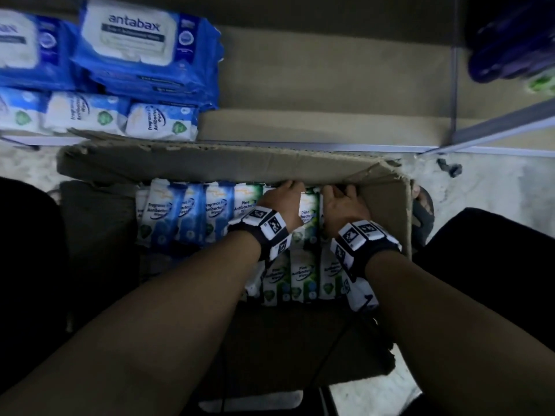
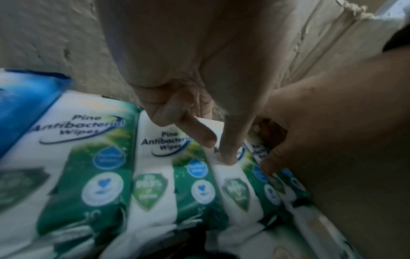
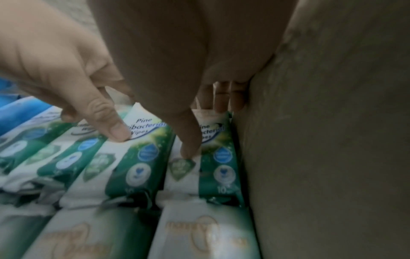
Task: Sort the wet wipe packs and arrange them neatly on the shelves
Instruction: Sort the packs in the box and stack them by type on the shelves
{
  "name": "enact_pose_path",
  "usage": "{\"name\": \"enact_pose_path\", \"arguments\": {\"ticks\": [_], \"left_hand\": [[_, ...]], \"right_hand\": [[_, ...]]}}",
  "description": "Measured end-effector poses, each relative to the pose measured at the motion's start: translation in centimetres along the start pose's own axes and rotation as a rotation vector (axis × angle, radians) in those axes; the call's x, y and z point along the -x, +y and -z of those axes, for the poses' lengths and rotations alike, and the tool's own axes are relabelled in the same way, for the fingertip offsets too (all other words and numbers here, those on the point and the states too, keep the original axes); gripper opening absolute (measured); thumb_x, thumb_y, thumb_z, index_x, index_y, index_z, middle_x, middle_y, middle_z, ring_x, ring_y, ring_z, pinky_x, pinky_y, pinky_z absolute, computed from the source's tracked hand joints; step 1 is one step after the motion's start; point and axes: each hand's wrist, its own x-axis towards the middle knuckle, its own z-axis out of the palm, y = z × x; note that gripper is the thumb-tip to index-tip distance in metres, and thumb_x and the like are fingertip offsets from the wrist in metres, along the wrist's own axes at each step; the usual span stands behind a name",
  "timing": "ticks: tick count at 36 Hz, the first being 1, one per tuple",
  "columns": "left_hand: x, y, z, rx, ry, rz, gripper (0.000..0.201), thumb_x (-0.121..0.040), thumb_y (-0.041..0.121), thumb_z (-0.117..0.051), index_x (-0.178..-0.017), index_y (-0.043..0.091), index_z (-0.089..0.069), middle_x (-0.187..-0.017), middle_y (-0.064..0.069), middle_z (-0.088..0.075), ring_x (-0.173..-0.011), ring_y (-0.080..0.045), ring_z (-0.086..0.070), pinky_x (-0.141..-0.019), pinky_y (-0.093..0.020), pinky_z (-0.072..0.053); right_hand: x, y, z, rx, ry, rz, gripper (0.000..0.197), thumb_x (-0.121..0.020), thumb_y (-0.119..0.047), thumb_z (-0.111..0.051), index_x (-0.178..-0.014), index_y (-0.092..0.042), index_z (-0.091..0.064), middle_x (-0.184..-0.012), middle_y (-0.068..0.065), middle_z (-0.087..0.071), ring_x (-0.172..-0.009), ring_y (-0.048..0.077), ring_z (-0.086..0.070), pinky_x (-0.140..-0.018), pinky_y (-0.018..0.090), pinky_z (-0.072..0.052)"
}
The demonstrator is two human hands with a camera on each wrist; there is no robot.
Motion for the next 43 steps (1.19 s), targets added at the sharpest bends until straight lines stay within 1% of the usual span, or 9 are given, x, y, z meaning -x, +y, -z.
{"name": "enact_pose_path", "arguments": {"ticks": [4, 10, 14, 16, 20, 25, 30, 36, 43], "left_hand": [[0.1, -0.2, 0.0, 0.048, 0.002, -0.013, 0.091, -0.081, 0.036, -0.077, -0.152, 0.02, -0.023, -0.155, -0.004, -0.03, -0.135, -0.028, -0.041, -0.105, -0.037, -0.041], [0.0, 0.0, 0.7, 0.102, -0.064, 0.023, 0.083, -0.077, 0.041, -0.08, -0.148, 0.03, -0.038, -0.145, -0.005, -0.039, -0.129, -0.027, -0.045, -0.106, -0.037, -0.042], [0.5, 0.3, 1.5, 0.069, -0.059, 0.026, 0.075, -0.077, 0.036, -0.08, -0.143, 0.025, -0.046, -0.141, -0.007, -0.043, -0.127, -0.028, -0.046, -0.104, -0.036, -0.041], [0.9, 0.5, 1.8, 0.073, -0.034, 0.011, 0.067, -0.074, 0.033, -0.082, -0.133, 0.023, -0.052, -0.134, -0.006, -0.049, -0.12, -0.027, -0.051, -0.094, -0.031, -0.043], [2.1, 1.0, 2.1, 0.099, -0.011, -0.001, 0.058, -0.067, 0.029, -0.087, -0.115, 0.022, -0.055, -0.122, -0.002, -0.061, -0.106, -0.024, -0.06, -0.084, -0.03, -0.049], [3.9, 2.0, 3.0, 0.207, 0.03, 0.022, 0.075, -0.064, 0.024, -0.09, -0.129, 0.02, -0.052, -0.132, -0.001, -0.06, -0.109, -0.021, -0.062, -0.085, -0.029, -0.052], [6.1, 3.2, 5.7, 0.345, 0.037, -0.008, 0.057, -0.065, 0.017, -0.087, -0.116, 0.02, -0.063, -0.117, 0.002, -0.065, -0.094, -0.016, -0.063, -0.071, -0.024, -0.049], [9.6, 4.9, 9.1, 0.47, 0.14, -0.039, 0.039, -0.065, 0.013, -0.083, -0.099, 0.024, -0.069, -0.092, 0.007, -0.069, -0.077, -0.01, -0.061, -0.065, -0.019, -0.046], [15.3, 7.2, 14.3, 0.578, 0.259, -0.125, 0.031, -0.068, 0.013, -0.082, -0.095, 0.021, -0.068, -0.088, 0.001, -0.073, -0.072, -0.009, -0.06, -0.06, -0.019, -0.043]], "right_hand": [[-0.1, -0.2, 0.2, 0.025, -0.007, 0.001, 0.066, -0.088, -0.022, -0.065, -0.143, -0.009, -0.029, -0.146, 0.013, -0.032, -0.135, 0.035, -0.026, -0.107, 0.044, -0.032], [0.3, -0.4, 1.8, 0.047, -0.058, 0.012, 0.062, -0.084, -0.016, -0.067, -0.14, -0.006, -0.041, -0.144, 0.018, -0.03, -0.132, 0.042, -0.028, -0.109, 0.05, -0.035], [1.3, -0.3, 2.5, 0.074, -0.014, 0.018, 0.051, -0.087, -0.016, -0.063, -0.136, -0.008, -0.047, -0.14, 0.019, -0.035, -0.129, 0.043, -0.033, -0.102, 0.051, -0.042], [1.9, -0.2, 3.0, 0.064, -0.012, 0.043, 0.044, -0.092, -0.015, -0.057, -0.135, -0.01, -0.047, -0.137, 0.017, -0.042, -0.124, 0.042, -0.043, -0.099, 0.048, -0.046], [3.4, 0.0, 4.0, 0.084, -0.018, 0.063, 0.038, -0.096, -0.015, -0.052, -0.133, -0.012, -0.042, -0.118, 0.016, -0.061, -0.102, 0.036, -0.063, -0.071, 0.036, -0.048], [5.7, -0.5, 5.2, 0.167, 0.015, 0.043, 0.048, -0.1, -0.019, -0.045, -0.142, -0.01, -0.026, -0.122, 0.015, -0.059, -0.104, 0.034, -0.062, -0.067, 0.036, -0.042], [8.4, 0.2, 8.0, 0.122, 0.064, 0.034, 0.035, -0.097, -0.02, -0.053, -0.128, -0.01, -0.039, -0.117, 0.015, -0.06, -0.102, 0.035, -0.062, -0.067, 0.037, -0.04], [12.9, 0.8, 12.4, 0.045, 0.134, 0.072, 0.046, -0.075, -0.046, -0.074, -0.11, -0.018, -0.062, -0.106, 0.009, -0.065, -0.095, 0.029, -0.062, -0.077, 0.034, -0.053], [18.6, 1.7, 16.9, -0.262, 0.37, 0.214, 0.042, -0.067, -0.044, -0.078, -0.095, -0.027, -0.052, -0.09, -0.003, -0.065, -0.085, 0.019, -0.06, -0.073, 0.032, -0.05]]}}
